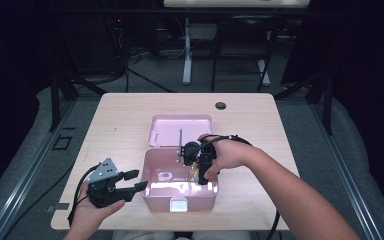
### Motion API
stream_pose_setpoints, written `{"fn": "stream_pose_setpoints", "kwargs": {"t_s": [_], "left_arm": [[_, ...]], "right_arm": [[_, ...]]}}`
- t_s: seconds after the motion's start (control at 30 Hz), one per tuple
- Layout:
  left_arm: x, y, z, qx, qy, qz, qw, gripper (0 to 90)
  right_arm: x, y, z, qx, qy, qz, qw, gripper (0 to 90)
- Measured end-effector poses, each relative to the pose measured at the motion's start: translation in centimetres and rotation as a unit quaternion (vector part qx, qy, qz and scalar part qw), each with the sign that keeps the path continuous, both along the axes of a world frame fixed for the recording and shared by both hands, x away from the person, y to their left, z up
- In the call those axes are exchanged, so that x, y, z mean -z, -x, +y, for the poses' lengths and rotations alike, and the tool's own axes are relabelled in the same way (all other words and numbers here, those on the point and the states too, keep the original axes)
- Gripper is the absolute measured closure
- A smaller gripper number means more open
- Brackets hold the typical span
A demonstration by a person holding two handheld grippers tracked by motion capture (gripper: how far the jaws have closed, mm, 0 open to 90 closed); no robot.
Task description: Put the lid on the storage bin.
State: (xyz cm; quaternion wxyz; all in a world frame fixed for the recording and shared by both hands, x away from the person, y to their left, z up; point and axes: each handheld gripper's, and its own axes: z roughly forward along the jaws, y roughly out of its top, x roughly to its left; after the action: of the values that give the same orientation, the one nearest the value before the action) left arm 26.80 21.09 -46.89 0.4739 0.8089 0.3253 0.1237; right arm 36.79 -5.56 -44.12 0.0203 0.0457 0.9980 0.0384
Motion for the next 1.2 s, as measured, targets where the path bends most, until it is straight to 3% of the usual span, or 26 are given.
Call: {"fn": "stream_pose_setpoints", "kwargs": {"t_s": [0.13, 0.53, 1.2], "left_arm": [[0.1, 0.0, 0.0, -0.002, 0.004, -0.002, 1.0000, 48.1], [0.2, -0.1, -0.1, 0.001, 0.000, -0.001, 1.0000, 48.1], [0.2, -0.1, -0.1, 0.001, 0.000, 0.002, 1.0000, 48.0]], "right_arm": [[0.7, 0.0, 0.2, 0.001, -0.001, 0.010, 1.0000, 19.7], [3.0, 0.1, 0.6, -0.006, 0.009, 0.006, 0.9999, 19.7], [5.0, 0.2, 0.7, -0.002, 0.014, 0.015, 0.9998, 19.6]]}}
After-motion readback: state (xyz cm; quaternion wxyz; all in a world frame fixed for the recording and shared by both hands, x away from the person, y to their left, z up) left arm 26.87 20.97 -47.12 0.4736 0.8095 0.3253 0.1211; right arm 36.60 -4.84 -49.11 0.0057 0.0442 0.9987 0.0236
